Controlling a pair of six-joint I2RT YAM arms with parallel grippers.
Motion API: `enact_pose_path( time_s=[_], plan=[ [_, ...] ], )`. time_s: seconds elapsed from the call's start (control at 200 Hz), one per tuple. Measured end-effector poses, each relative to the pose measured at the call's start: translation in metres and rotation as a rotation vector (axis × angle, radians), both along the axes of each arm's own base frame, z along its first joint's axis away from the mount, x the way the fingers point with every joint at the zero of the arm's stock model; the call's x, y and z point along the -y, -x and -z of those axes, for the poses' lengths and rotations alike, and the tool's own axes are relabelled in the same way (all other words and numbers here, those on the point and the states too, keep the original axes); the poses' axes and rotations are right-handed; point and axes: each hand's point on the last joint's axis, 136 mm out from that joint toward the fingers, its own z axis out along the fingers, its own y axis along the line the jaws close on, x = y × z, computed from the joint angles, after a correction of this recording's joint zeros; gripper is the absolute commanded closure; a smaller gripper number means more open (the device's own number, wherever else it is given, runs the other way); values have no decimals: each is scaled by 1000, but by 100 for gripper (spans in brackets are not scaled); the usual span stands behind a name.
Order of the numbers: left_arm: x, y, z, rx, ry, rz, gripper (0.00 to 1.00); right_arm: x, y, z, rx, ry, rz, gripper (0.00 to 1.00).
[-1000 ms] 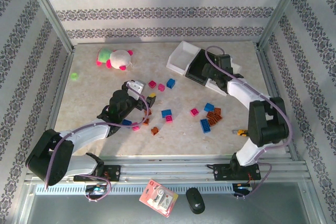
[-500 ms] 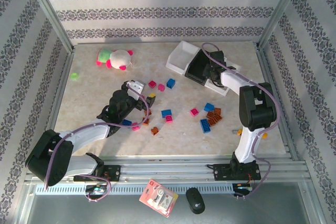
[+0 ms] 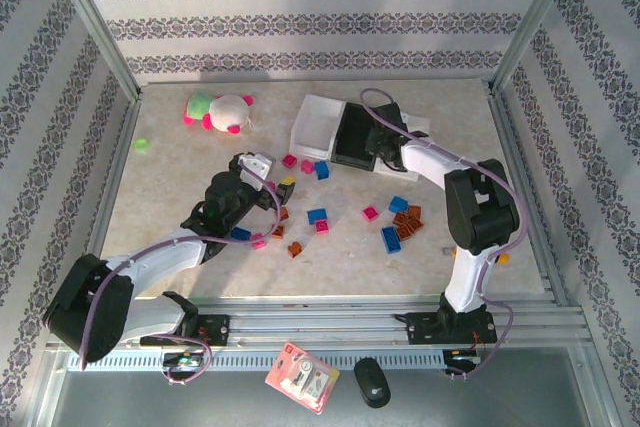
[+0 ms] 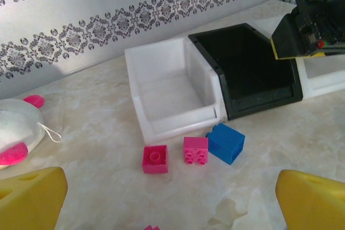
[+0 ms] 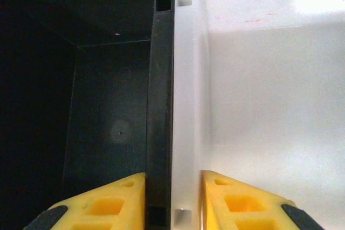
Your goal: Sort the legos into containers by color
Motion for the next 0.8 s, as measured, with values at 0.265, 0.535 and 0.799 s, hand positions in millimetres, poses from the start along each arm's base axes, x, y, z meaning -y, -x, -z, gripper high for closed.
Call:
enact_pose_path(
  time_s=[0.265,0.535,0.799],
  plan=[
    [-2,5,2,-8,-5,1,1,-18,10,-2,10,-19,5,43],
    [10,15,8,-48,-1,86,1,-4,47,-68,143,-16,-50,21],
    [50,40,1,-54,20,332,1,29,114,-86,175,38,-74,15]
  ],
)
